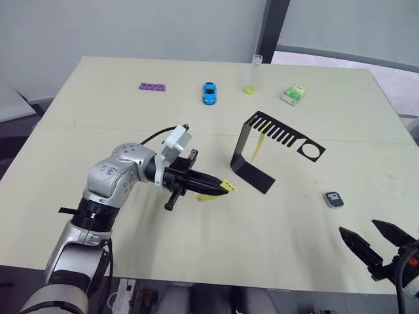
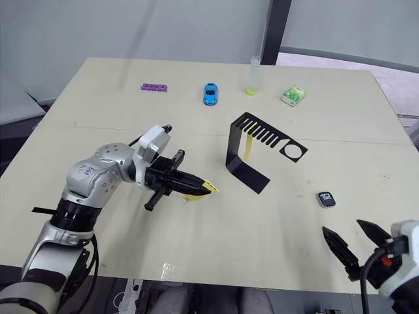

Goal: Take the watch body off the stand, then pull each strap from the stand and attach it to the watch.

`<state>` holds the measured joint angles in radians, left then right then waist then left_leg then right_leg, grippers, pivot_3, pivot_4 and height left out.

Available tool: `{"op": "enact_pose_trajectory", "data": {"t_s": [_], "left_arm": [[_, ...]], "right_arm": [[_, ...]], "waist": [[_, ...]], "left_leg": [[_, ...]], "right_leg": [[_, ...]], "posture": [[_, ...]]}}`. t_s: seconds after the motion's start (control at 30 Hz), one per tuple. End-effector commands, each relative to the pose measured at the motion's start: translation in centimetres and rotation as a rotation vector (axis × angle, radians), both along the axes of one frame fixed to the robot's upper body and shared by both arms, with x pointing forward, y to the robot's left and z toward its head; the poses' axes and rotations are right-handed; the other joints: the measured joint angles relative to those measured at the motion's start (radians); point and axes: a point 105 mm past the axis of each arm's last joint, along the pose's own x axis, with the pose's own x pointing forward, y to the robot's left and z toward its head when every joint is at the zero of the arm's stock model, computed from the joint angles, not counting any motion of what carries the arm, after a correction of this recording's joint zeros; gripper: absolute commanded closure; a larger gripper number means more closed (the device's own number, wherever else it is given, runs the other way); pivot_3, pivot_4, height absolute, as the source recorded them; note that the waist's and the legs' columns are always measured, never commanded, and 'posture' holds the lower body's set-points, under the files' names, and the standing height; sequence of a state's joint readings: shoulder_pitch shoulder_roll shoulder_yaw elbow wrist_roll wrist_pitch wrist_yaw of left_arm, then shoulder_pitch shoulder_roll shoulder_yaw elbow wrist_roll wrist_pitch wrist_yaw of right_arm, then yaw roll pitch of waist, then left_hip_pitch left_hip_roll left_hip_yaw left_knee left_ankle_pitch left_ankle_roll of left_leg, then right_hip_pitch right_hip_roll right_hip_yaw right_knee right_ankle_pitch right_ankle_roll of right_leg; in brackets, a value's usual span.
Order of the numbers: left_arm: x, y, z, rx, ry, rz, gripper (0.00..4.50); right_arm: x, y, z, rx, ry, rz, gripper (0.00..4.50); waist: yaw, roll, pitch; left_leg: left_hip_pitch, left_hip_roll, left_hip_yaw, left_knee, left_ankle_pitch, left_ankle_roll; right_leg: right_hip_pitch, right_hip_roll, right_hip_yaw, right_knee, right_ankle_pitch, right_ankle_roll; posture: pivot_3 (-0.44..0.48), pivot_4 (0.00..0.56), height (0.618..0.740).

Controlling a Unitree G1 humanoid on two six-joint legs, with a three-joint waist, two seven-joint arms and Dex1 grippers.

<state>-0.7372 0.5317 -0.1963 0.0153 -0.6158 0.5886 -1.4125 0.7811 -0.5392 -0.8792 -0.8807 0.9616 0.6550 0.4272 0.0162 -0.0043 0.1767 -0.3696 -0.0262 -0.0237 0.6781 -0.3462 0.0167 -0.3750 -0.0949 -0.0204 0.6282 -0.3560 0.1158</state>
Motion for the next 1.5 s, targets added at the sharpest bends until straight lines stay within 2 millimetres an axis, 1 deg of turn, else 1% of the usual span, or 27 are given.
{"op": "enact_pose_trajectory", "data": {"t_s": [0.03,0.17,0.27,0.37,0.47,0.7,0.8,0.87,1.13,1.5], "left_arm": [[-0.4,0.3,0.1,0.006,-0.039,-0.023,4.50],[-0.7,0.1,-0.1,0.001,-0.048,-0.027,4.50],[-0.8,-0.1,-0.1,-0.014,-0.035,-0.013,4.50],[-0.8,-0.3,-0.3,-0.015,-0.029,0.008,4.50],[-0.7,-0.2,-0.4,-0.010,-0.035,0.026,4.50],[-0.3,0.0,-0.3,-0.003,-0.072,0.087,4.50],[-0.3,0.0,-0.3,0.001,-0.079,0.093,4.50],[-0.4,0.0,-0.2,0.003,-0.081,0.097,4.50],[-0.6,-0.1,-0.1,0.002,-0.083,0.113,4.50],[-0.5,-0.3,0.1,-0.002,-0.082,0.121,4.50]], "right_arm": [[-0.4,-0.2,0.5,-0.036,-0.041,0.000,0.07],[0.2,-1.6,-0.9,-0.050,-0.022,-0.035,0.07],[1.5,-2.6,-2.1,-0.081,-0.014,-0.062,0.07],[3.1,-3.1,-3.1,-0.087,-0.019,-0.071,0.07],[4.3,-3.3,-3.6,-0.084,-0.022,-0.069,0.07],[7.0,-2.9,-4.8,-0.048,-0.026,-0.044,0.07],[7.7,-2.8,-5.0,-0.033,-0.032,-0.050,0.07],[8.2,-2.8,-5.2,-0.029,-0.032,-0.052,0.07],[9.8,-2.8,-5.8,-0.029,-0.031,-0.090,0.07],[10.8,-2.9,-6.3,-0.022,-0.019,-0.125,0.07]], "waist": [[-0.002,0.000,0.000],[-0.002,0.000,0.000],[-0.003,0.001,0.000],[-0.003,0.002,0.000],[-0.002,0.003,0.000],[-0.003,0.003,0.000],[-0.003,0.003,0.000],[-0.003,0.003,0.000],[-0.005,0.003,0.000],[-0.007,0.003,0.000]], "left_leg": [[0.000,0.000,0.000,0.000,0.000,0.000],[0.000,0.000,0.000,0.000,0.000,0.000],[0.000,0.000,0.000,0.000,0.000,0.000],[0.000,0.000,0.000,0.000,0.000,0.000],[0.000,0.000,0.000,0.001,0.000,0.000],[0.000,0.000,0.000,0.002,0.000,0.000],[0.000,0.000,0.000,0.002,0.000,0.000],[0.000,0.000,0.000,0.002,0.000,0.000],[0.000,-0.001,0.000,0.002,0.000,0.000],[0.000,-0.001,0.000,0.003,0.000,0.000]], "right_leg": [[0.000,0.000,0.000,0.000,0.000,0.000],[0.000,0.000,0.001,0.000,0.000,0.000],[0.000,0.000,0.001,0.000,0.000,0.000],[0.000,0.000,0.001,0.001,0.000,0.000],[-0.001,0.000,0.001,0.001,0.000,0.000],[-0.001,0.000,0.001,0.002,0.000,0.000],[-0.001,0.000,0.001,0.003,0.000,0.000],[-0.001,0.000,0.001,0.008,0.000,0.000],[-0.001,0.000,0.001,0.009,0.000,0.000],[-0.002,0.000,0.000,0.009,0.000,0.000]], "posture": [[0.000,0.150,0.740],[0.000,0.150,0.740],[0.000,0.150,0.740],[0.000,0.150,0.740],[0.000,0.150,0.740],[0.000,0.150,0.740],[0.000,0.150,0.740],[0.000,0.150,0.740],[0.000,0.150,0.740],[0.000,0.150,0.740]]}}
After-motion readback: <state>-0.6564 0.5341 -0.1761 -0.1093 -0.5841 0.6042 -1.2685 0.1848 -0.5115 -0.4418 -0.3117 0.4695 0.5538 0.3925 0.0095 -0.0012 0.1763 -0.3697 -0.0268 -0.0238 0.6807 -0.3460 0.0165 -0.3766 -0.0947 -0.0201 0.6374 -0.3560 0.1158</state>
